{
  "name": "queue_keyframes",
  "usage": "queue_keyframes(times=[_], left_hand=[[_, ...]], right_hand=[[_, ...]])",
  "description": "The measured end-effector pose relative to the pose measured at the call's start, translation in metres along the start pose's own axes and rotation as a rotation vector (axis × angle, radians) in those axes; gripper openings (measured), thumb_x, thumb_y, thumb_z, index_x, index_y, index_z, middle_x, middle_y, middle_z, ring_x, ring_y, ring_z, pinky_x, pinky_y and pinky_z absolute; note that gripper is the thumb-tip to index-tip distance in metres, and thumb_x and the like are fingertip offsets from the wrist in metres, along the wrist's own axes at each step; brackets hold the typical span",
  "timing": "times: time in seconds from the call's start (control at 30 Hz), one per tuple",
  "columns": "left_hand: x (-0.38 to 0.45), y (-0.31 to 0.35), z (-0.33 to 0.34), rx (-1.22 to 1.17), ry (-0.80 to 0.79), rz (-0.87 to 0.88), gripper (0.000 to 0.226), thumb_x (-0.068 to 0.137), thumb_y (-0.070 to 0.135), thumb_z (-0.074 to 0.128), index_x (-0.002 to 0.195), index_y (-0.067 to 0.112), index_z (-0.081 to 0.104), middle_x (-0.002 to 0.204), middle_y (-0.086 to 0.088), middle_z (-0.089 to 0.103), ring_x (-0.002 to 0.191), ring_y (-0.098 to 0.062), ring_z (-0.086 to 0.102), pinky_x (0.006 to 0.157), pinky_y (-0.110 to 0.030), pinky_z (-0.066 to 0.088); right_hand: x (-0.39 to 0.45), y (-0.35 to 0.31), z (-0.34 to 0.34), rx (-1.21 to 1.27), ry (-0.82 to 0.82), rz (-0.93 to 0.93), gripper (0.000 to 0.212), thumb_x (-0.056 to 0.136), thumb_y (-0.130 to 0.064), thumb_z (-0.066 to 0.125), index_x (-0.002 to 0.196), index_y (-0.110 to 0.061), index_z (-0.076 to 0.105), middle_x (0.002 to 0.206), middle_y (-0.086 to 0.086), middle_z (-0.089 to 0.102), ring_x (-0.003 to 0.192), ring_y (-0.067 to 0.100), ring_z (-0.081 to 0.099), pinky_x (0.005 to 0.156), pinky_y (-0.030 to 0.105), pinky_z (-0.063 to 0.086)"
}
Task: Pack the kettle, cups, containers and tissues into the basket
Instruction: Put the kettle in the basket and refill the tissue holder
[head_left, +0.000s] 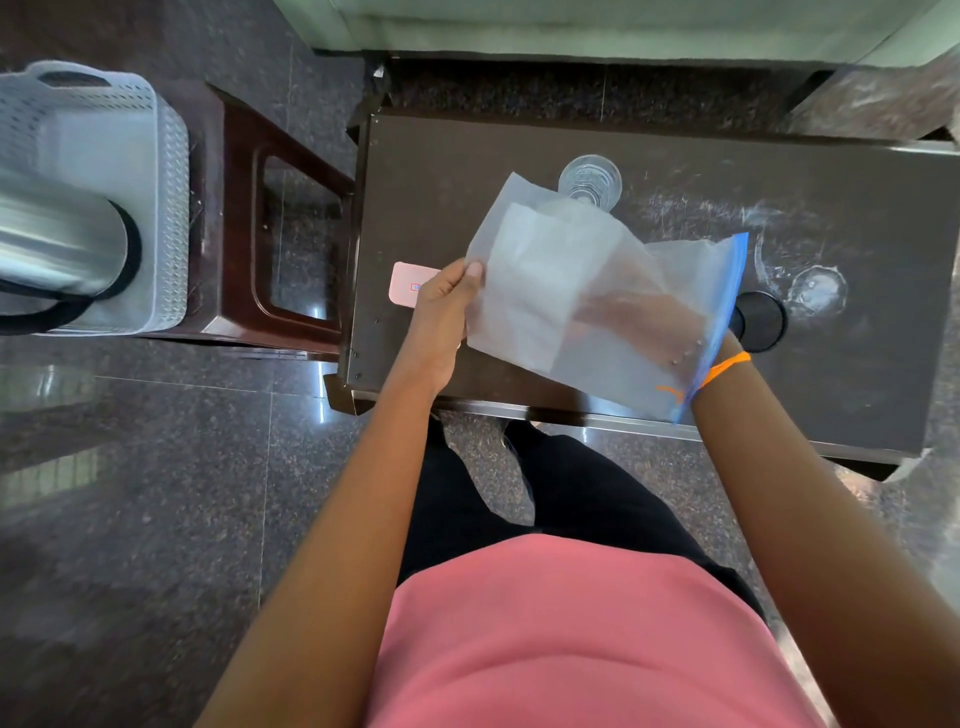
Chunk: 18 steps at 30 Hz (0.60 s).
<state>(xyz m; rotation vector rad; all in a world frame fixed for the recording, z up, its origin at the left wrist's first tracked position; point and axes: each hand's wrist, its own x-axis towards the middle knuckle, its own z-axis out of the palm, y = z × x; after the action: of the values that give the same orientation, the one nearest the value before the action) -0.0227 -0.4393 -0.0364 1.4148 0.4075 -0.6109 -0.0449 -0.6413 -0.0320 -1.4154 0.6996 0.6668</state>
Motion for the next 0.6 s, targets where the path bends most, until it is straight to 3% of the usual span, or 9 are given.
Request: queue_keyframes(times=[0.07,0.17,0.37,0.4,0.43,0.47,0.5,0.57,0.6], left_hand=[[-0.001,-0.001,-0.001,0.004,-0.062,0.004,0.017,0.095,0.024,0.049,0.099,0.025,0.066,0.097,0.011,0.070,0.089,-0.005,0.065,0.081,-0.031,0.055],[-0.002,-0.001,0.000,0.022,-0.105,-0.007,0.014,0.088,0.020,0.060,0.102,0.023,0.065,0.098,0.010,0.072,0.089,-0.005,0.068,0.072,-0.021,0.055],[-0.001,-0.003,0.001,0.105,-0.019,-0.014,0.010,0.085,0.022,0.066,0.094,0.022,0.067,0.096,0.008,0.072,0.088,-0.009,0.068,0.076,-0.024,0.056],[0.000,-0.003,0.000,0.101,-0.001,-0.013,0.007,0.085,0.023,0.064,0.092,0.023,0.068,0.092,0.011,0.072,0.085,-0.006,0.068,0.075,-0.022,0.056],[0.001,-0.003,-0.001,0.100,0.008,-0.016,0.006,0.086,0.023,0.063,0.090,0.024,0.068,0.089,0.013,0.073,0.083,-0.004,0.068,0.074,-0.021,0.056],[0.001,-0.004,-0.002,0.103,0.014,-0.024,0.006,0.087,0.024,0.063,0.089,0.025,0.068,0.089,0.014,0.073,0.083,-0.004,0.067,0.075,-0.022,0.056],[0.002,-0.004,-0.003,0.107,0.019,-0.033,0.007,0.087,0.025,0.062,0.090,0.024,0.068,0.092,0.012,0.072,0.087,-0.006,0.067,0.078,-0.025,0.056],[0.004,-0.005,-0.004,0.109,0.043,-0.049,0.012,0.088,0.028,0.061,0.095,0.020,0.067,0.102,0.003,0.070,0.098,-0.017,0.064,0.087,-0.034,0.054],[0.004,-0.005,-0.004,0.106,0.065,-0.058,0.016,0.088,0.029,0.061,0.097,0.017,0.066,0.105,0.000,0.069,0.101,-0.020,0.063,0.089,-0.037,0.052]], right_hand=[[-0.001,0.000,0.005,0.047,0.059,0.066,0.036,0.094,-0.009,0.048,0.130,-0.006,0.046,0.116,0.009,0.061,0.109,0.015,0.053,0.101,0.014,0.040],[0.007,0.008,0.003,-0.079,0.070,0.145,0.044,0.095,-0.019,0.046,0.136,-0.003,0.039,0.145,0.013,0.041,0.133,0.022,0.037,0.089,0.014,0.031],[-0.014,0.035,-0.020,0.028,0.152,0.271,0.045,0.100,-0.006,0.001,0.144,0.003,0.008,0.154,0.020,0.018,0.143,0.029,0.020,0.101,0.028,0.032],[-0.011,0.039,-0.018,0.181,0.110,0.233,0.056,0.094,0.003,-0.016,0.144,0.004,0.010,0.150,0.021,0.026,0.140,0.029,0.026,0.110,0.031,0.028],[-0.010,0.030,-0.017,0.236,0.178,0.330,0.082,0.091,-0.051,0.044,0.143,0.007,0.016,0.142,0.021,0.035,0.133,0.029,0.035,0.114,0.033,0.024],[-0.005,0.027,-0.019,0.132,0.169,0.333,0.164,0.014,-0.089,0.062,0.141,0.008,0.023,0.134,0.018,0.042,0.123,0.028,0.045,0.114,0.034,0.025],[-0.008,0.021,-0.014,0.111,0.069,0.294,0.080,0.083,-0.051,0.057,0.136,0.005,0.037,0.125,0.013,0.051,0.109,0.024,0.053,0.108,0.033,0.034],[-0.011,0.006,0.002,0.080,-0.005,0.133,0.018,0.088,-0.020,0.058,0.105,-0.017,0.064,0.092,-0.003,0.069,0.082,0.014,0.065,0.082,0.031,0.054],[-0.003,0.004,0.005,0.060,-0.036,0.062,0.014,0.085,-0.011,0.063,0.091,-0.023,0.066,0.076,-0.011,0.072,0.070,0.008,0.068,0.067,0.026,0.057]])
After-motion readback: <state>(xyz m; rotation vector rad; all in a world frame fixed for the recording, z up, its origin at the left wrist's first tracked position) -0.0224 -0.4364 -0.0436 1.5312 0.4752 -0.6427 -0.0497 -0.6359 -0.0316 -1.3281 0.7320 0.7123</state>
